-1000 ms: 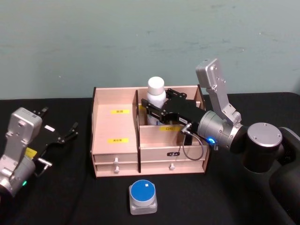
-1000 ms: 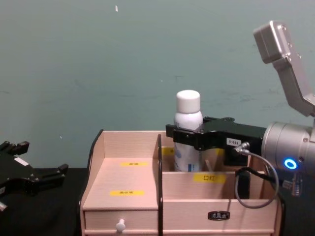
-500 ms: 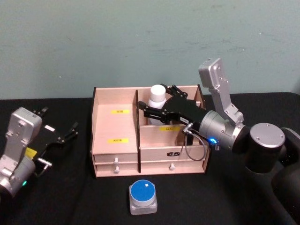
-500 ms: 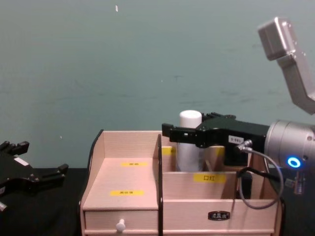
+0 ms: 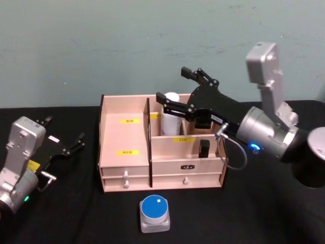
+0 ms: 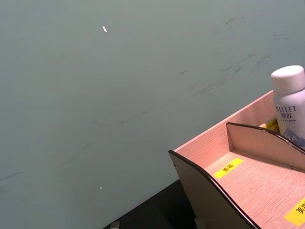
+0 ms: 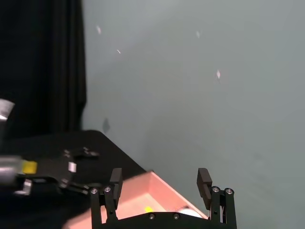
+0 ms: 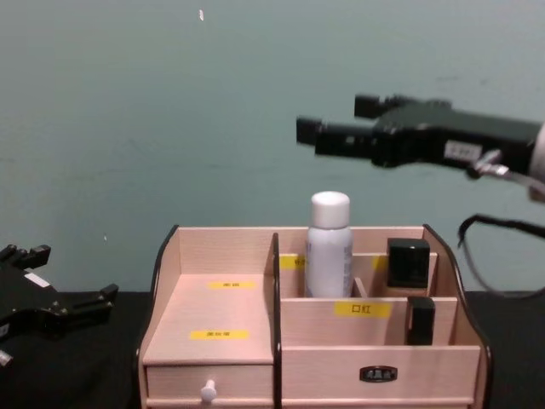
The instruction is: Pick up the facial cleanser and watermelon frost from the table and place them into the tiered storage box.
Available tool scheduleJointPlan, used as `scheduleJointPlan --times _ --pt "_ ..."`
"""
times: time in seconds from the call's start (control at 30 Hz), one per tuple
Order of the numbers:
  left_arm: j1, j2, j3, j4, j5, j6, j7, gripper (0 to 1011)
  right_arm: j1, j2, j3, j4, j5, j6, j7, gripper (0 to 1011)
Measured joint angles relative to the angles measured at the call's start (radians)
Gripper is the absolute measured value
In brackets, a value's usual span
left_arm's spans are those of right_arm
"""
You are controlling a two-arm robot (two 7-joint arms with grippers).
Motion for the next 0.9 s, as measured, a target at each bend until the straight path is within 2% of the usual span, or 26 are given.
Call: scheduleJointPlan --times 0.07,0.2,0.4,0.57,0.63,0.8,0.9 --pt "0.000 0.000 0.000 0.000 0.000 0.000 0.000 1010 -0.035 0.028 0.012 -0.071 0.026 0.011 0.004 1000" --pt "0.000 0.000 0.000 0.000 0.000 0.000 0.000 1010 -0.094 0.069 0.030 -0.155 0.071 0.017 0.017 1000" --pt "0.000 0.000 0.000 0.000 0.000 0.000 0.000 1010 -0.182 0.120 0.036 -0.210 0.140 0.004 0.052 1000" --pt "0.000 0.000 0.000 0.000 0.000 0.000 0.000 1010 -0.217 0.130 0.003 -0.186 0.171 -0.007 0.087 1000" --pt "0.000 0.000 0.000 0.000 0.000 0.000 0.000 1010 -0.224 0.130 -0.021 -0.163 0.178 -0.011 0.103 1000" --pt "0.000 0.000 0.000 0.000 0.000 0.000 0.000 1010 -0.222 0.130 -0.080 -0.097 0.171 -0.009 0.122 1000" --pt "0.000 0.000 0.000 0.000 0.000 0.000 0.000 1010 -0.217 0.131 -0.097 -0.083 0.160 -0.005 0.124 1000"
